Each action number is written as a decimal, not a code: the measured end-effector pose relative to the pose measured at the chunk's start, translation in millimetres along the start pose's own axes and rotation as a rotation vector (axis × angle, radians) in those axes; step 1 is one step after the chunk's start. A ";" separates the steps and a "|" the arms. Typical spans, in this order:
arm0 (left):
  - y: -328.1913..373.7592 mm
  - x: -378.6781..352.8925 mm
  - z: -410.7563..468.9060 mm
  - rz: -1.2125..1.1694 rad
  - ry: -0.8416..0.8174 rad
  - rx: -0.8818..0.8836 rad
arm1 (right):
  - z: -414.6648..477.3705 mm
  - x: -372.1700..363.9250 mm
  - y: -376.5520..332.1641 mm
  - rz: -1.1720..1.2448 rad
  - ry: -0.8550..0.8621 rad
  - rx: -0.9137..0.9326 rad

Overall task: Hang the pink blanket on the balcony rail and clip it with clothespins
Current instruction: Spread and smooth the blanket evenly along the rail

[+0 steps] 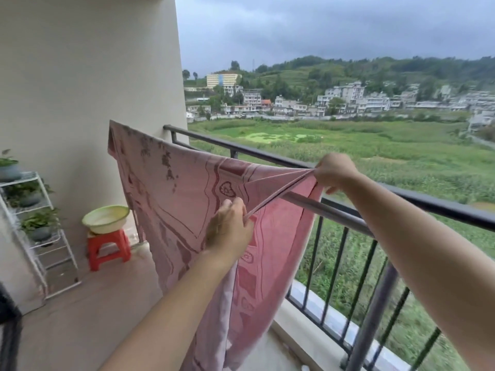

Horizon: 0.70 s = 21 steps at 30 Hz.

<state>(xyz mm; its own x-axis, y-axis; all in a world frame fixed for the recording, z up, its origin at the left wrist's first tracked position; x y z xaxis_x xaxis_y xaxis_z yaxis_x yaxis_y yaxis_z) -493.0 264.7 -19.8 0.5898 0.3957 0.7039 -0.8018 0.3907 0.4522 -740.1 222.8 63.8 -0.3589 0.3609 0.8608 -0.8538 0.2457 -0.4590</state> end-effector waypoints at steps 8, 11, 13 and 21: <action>46.2 6.4 -13.7 -0.045 0.443 0.157 | 8.4 21.2 30.4 0.792 -0.197 0.205; 59.3 -0.5 -27.4 -0.087 0.512 0.157 | 2.1 28.6 54.8 0.365 0.003 0.607; 69.5 -10.1 -41.4 -0.088 0.484 0.127 | -2.6 19.1 84.5 0.063 0.129 0.783; 95.8 -78.8 -115.2 0.127 0.245 0.031 | -50.7 -73.7 181.8 -0.002 -0.194 0.579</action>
<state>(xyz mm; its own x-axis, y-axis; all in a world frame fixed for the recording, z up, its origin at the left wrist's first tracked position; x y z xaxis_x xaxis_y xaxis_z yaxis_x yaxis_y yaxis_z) -605.2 366.7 -95.0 0.4870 0.6303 0.6046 -0.8711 0.3008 0.3881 -849.7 286.5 -94.2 -0.3725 0.1775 0.9109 -0.9015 -0.3024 -0.3097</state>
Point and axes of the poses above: each hand's wrist, its own z-axis towards the middle knuckle, its own x-axis out of the back of the hand, y = z × x, the point moved 5 cm from there along z, towards the middle knuckle, and after that the axes turned 1 degree about z, right-handed, at the moved point
